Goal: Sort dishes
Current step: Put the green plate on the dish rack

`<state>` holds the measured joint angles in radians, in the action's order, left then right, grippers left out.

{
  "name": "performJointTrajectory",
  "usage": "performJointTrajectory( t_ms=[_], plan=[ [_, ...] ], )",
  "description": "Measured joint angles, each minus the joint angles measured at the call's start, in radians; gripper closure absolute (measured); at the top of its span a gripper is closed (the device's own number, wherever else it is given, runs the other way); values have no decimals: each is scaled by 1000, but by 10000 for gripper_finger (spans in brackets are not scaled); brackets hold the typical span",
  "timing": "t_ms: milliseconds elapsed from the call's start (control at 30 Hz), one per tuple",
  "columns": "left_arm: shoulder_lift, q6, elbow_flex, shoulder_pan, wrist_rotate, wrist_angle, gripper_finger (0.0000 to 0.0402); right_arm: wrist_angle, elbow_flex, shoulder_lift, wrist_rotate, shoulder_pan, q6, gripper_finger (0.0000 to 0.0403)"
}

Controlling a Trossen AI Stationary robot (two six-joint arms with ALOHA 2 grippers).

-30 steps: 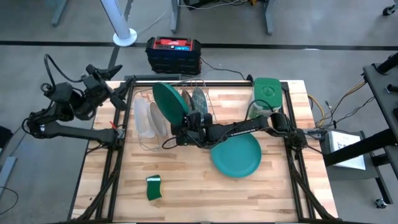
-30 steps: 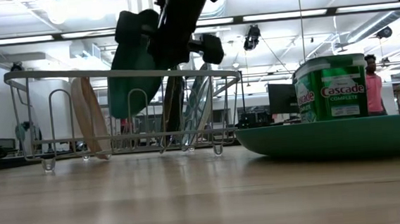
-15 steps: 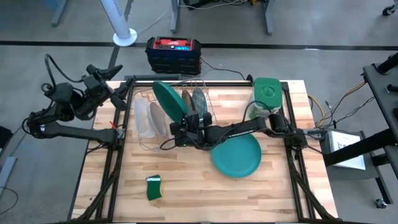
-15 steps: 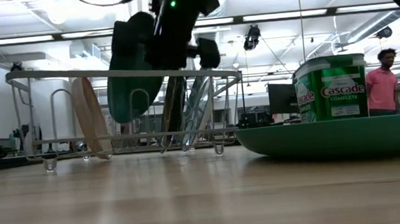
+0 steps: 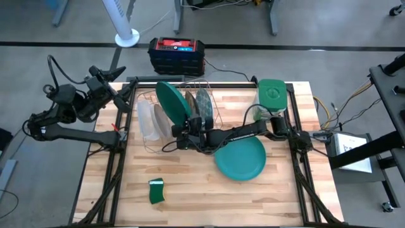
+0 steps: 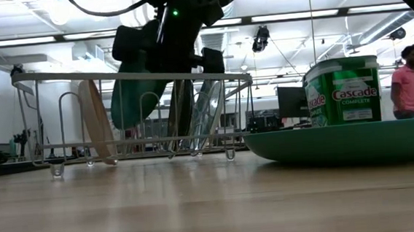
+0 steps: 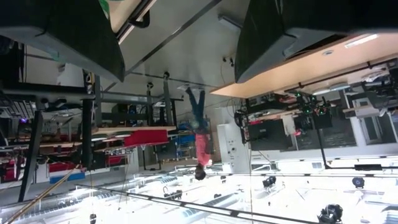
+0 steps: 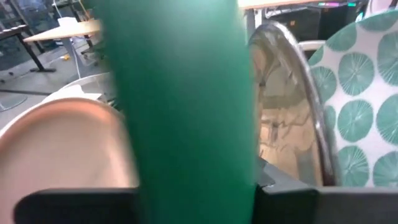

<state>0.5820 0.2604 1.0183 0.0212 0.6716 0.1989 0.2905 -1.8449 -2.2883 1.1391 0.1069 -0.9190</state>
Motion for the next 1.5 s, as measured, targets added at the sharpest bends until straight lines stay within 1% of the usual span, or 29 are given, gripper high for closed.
performJointTrajectory(
  t_ms=[67,133,467,567,767,833,900,1300,1500],
  plan=[
    [0,0,0,0,0,0,109,0,0,0,-16,0,-11,326],
    [0,0,0,0,0,0,109,-8,0,0,-22,0,-15,324],
    [0,0,0,0,0,3,109,-25,0,0,-37,0,12,345],
    [0,0,0,0,0,3,109,-24,-21,0,-11,3,70,351],
    [0,0,0,0,0,3,109,-31,-95,-3,109,14,245,360],
    [0,0,0,0,0,3,109,-39,-117,0,120,13,300,360],
    [0,0,0,0,0,3,109,-37,-124,1,120,10,322,361],
    [0,0,0,0,0,4,109,-36,-118,-53,118,6,326,363],
    [-1,0,0,0,0,4,109,-49,-129,-86,115,5,284,363]
  ],
)
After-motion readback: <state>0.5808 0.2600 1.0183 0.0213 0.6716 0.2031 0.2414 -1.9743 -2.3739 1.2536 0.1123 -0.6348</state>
